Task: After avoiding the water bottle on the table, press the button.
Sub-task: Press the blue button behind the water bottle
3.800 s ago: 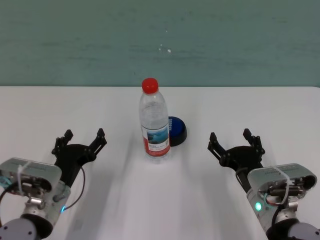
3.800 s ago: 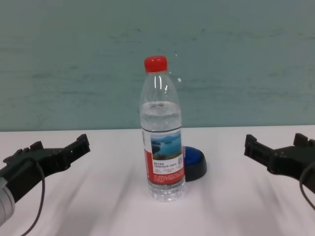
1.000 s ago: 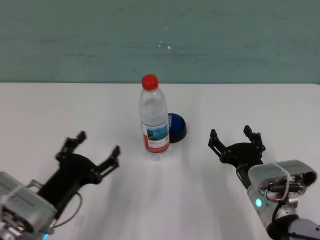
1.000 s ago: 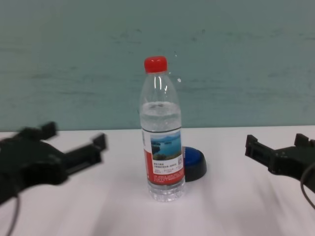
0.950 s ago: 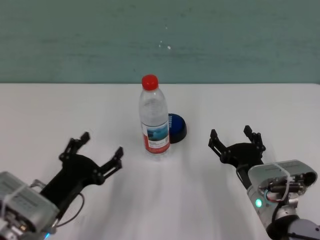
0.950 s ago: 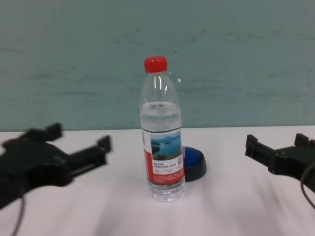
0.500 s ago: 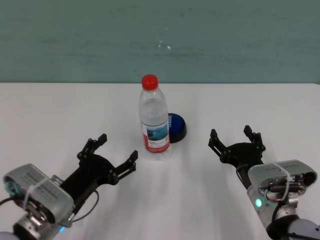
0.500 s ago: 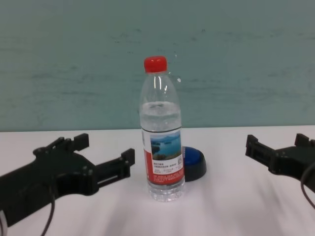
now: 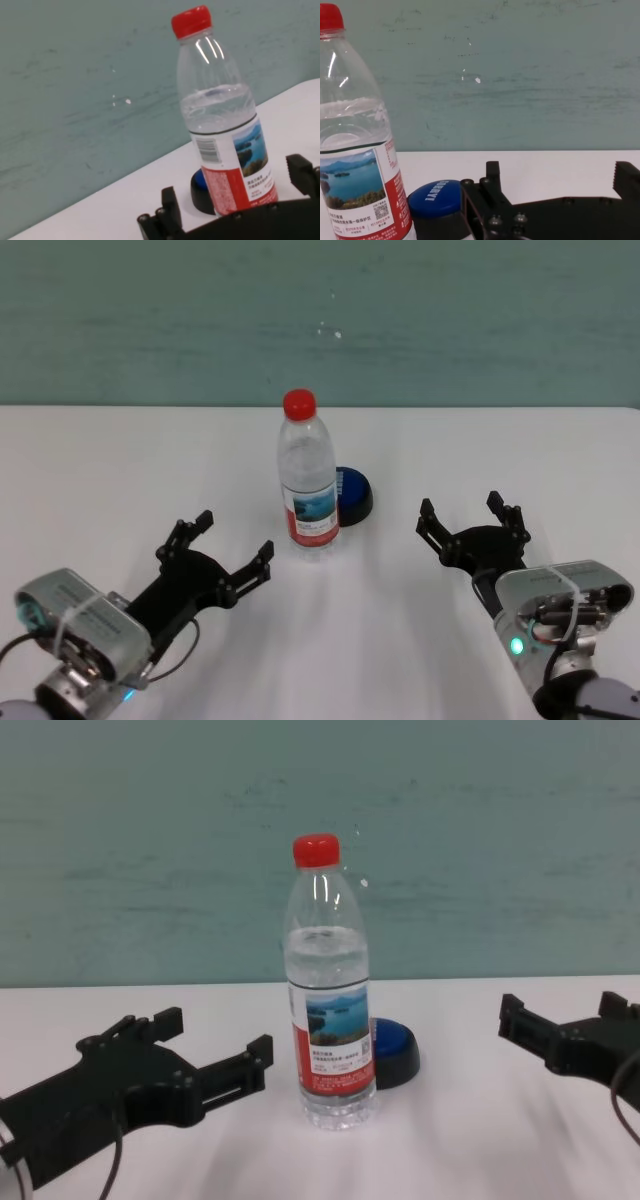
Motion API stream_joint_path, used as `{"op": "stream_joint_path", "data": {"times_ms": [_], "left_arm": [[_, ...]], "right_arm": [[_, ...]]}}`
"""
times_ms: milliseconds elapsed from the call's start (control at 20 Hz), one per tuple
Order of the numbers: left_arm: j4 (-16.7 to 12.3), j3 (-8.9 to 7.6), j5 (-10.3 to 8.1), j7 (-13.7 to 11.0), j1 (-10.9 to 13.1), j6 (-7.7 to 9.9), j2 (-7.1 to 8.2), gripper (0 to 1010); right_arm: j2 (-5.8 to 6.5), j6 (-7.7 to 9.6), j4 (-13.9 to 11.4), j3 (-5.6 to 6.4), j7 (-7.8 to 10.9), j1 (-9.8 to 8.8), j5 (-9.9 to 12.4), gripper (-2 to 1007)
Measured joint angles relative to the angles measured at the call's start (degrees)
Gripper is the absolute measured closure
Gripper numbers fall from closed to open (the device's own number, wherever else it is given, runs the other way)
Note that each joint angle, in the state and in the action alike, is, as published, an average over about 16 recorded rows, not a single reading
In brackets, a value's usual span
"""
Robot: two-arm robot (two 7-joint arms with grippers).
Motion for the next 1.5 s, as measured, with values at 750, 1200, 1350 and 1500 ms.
{"op": "stream_joint_path", "data": {"times_ms": [750, 1200, 1350, 1500], "left_arm": [[4.91, 1.57, -0.74, -1.02, -4.21, -1.35, -0.27, 10], [6.20, 2.70, -0.94, -1.32, -6.08, -1.45, -0.68, 10], [6.19, 2.88, -1.15, -1.35, -6.18, -1.50, -0.74, 10], [5.77, 2.79, -1.44, -1.28, -5.75, -1.54, -0.59, 10]], "right_arm": [[0.00, 0.00, 0.00, 0.00, 0.00, 0.00, 0.00, 2], [0.00, 0.00, 0.00, 0.00, 0.00, 0.00, 0.00, 2], [0.00, 0.00, 0.00, 0.00, 0.00, 0.00, 0.00, 2], [0.00, 0.00, 0.00, 0.00, 0.00, 0.00, 0.00, 2]]}}
